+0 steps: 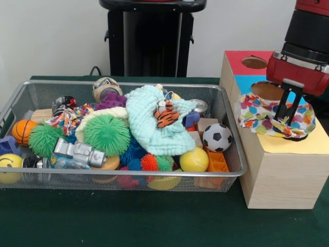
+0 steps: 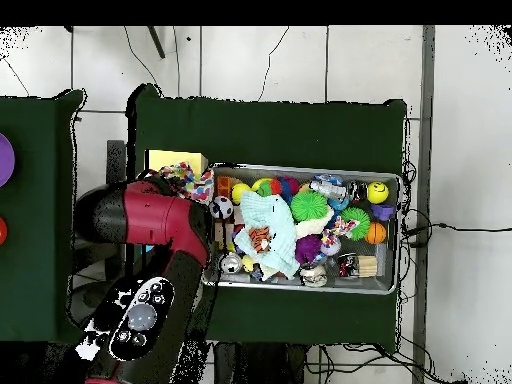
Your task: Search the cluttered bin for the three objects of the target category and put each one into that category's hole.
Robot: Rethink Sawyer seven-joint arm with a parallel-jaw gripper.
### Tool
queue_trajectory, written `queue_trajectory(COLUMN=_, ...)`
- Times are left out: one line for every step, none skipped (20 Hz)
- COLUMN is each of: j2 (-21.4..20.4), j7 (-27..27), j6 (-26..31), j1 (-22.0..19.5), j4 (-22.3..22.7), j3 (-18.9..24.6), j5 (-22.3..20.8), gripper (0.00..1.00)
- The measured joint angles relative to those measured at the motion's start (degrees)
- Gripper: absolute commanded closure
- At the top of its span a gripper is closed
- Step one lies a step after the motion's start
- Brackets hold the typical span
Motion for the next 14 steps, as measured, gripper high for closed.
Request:
queue_trajectory(j2=0.03, j7=0.01, j6=0.0, j1=0.02, j4=0.0, j3=-0.01, j5=0.06, gripper=1.0)
queue_trajectory(j2=0.04, j7=0.01, j6=0.0, j1=0.02, j4=-0.01, j3=-0.01, j5=0.11, gripper=1.0)
queue_trajectory(j2=0.04, j7=0.01, j6=0.01, j1=0.02, j4=0.0, j3=-0.01, j5=0.15, gripper=1.0)
queue_trajectory(j2=0.04, j7=0.01, j6=0.0, j1=0.02, j4=0.0, j3=-0.01, j5=0.37, gripper=1.0)
queue_trajectory(j2=0.04, j7=0.01, j6=0.0, j1=0.02, j4=0.0, j3=-0.01, j5=0.46, gripper=1.0)
queue_trajectory(j2=0.04, j7=0.01, j6=0.01, j1=0.02, j4=0.0, j3=-0.01, j5=0.61, gripper=1.0)
queue_trajectory(j2=0.05, j7=0.01, j6=0.01, j1=0.02, j4=0.0, j3=-0.01, j5=0.77, gripper=1.0)
queue_trajectory(j2=0.05, j7=0.01, j6=0.0, j1=0.02, j4=0.0, j3=-0.01, j5=0.93, gripper=1.0)
queue_trajectory(j2=0.05, j7=0.01, j6=-0.01, j1=0.02, j4=0.0, j3=-0.01, j5=1.1, gripper=1.0)
queue_trajectory(j2=0.06, j7=0.01, j6=-0.04, j1=0.02, j4=-0.01, j3=-0.01, j5=1.22, gripper=1.0)
queue_trajectory(j2=0.09, j7=0.01, j6=-0.11, j1=0.01, j4=0.0, j3=-0.01, j5=1.34, gripper=1.0)
queue_trajectory(j2=0.18, j7=0.01, j6=-0.41, j1=-0.05, j4=-0.01, j3=0.05, j5=1.63, gripper=1.0)
queue_trajectory(j2=0.26, j7=0.01, j6=-0.7, j1=-0.14, j4=-0.02, j3=0.14, j5=1.8, gripper=1.0)
queue_trajectory(j2=0.34, j7=0.01, j6=-0.95, j1=-0.22, j4=-0.02, j3=0.23, j5=1.94, gripper=1.0)
